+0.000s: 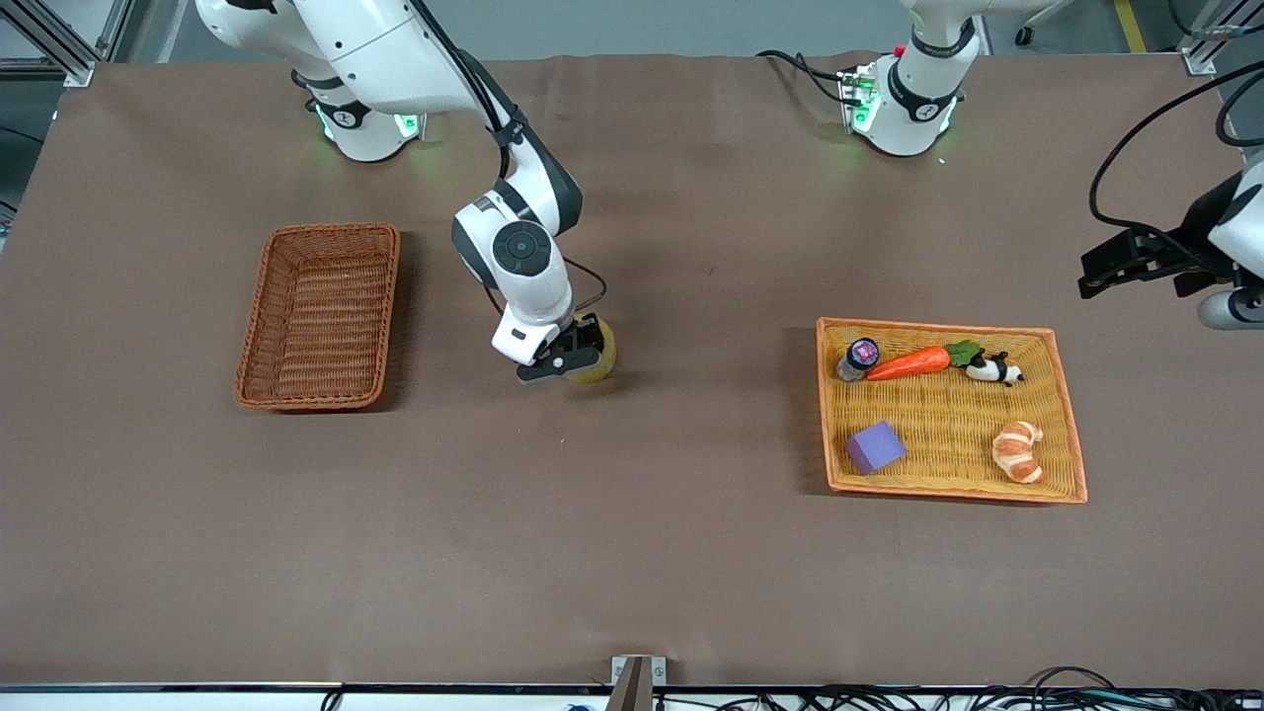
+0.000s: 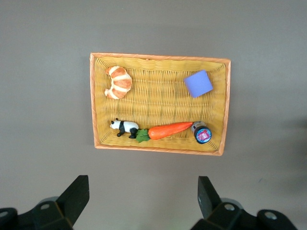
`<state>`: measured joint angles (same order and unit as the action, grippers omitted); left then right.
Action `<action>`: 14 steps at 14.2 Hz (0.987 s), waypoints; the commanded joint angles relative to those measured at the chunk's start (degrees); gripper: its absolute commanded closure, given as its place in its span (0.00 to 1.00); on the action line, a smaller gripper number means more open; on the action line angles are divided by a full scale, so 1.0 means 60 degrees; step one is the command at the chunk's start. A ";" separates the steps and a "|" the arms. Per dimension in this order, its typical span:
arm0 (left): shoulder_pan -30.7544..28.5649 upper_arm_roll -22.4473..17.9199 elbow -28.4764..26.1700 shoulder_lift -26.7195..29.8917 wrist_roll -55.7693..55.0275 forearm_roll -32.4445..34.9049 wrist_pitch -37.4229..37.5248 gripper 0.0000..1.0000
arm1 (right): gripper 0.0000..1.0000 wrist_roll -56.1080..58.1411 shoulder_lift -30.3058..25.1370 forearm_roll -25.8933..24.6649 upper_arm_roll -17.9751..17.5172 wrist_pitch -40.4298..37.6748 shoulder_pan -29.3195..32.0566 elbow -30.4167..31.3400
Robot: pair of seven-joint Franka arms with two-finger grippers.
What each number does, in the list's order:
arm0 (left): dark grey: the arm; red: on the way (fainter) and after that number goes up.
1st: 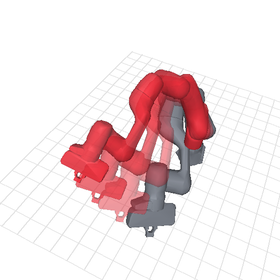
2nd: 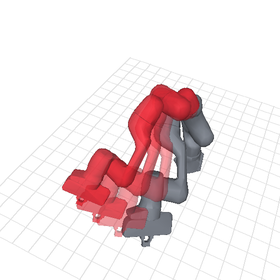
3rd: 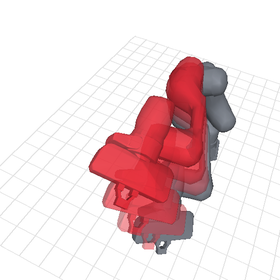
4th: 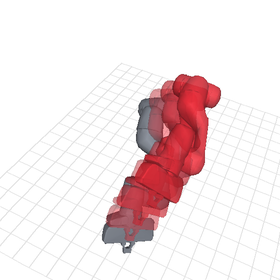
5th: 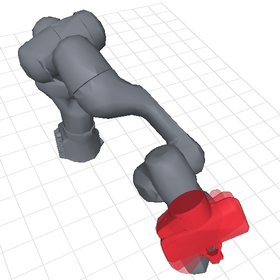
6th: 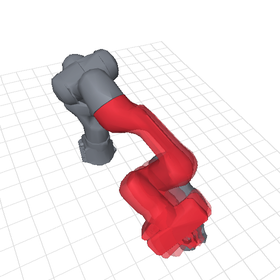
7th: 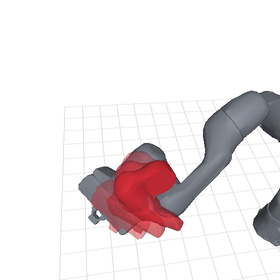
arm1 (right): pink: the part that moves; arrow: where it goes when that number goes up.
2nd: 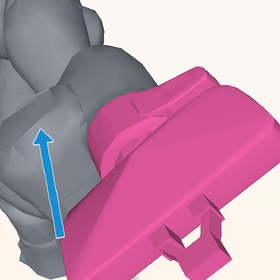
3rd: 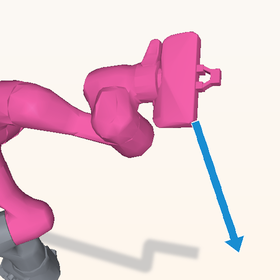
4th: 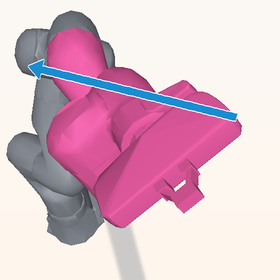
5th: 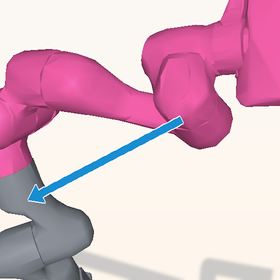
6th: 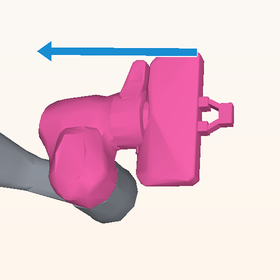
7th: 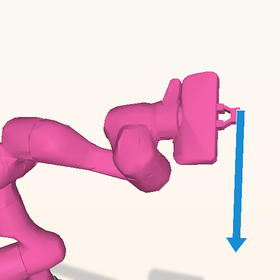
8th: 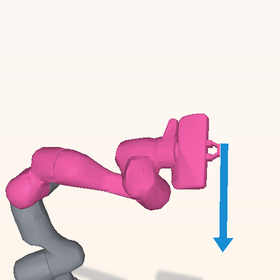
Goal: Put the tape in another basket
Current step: 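Carry the tape over the basket while the left gripper withdraws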
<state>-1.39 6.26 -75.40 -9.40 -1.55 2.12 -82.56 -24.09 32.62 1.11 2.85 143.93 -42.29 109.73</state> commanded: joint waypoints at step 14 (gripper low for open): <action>0.0026 0.0128 -0.3166 0.2298 0.0171 -0.0471 -0.0918 0.00 | 1.00 0.4958 -0.3927 -0.0303 0.1620 -0.5223 0.3043 0.0518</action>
<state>-1.30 7.02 -93.11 3.14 -0.23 -0.33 -87.01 -4.11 13.27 -0.37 13.53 111.51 -31.62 107.07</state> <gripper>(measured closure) 0.000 0.789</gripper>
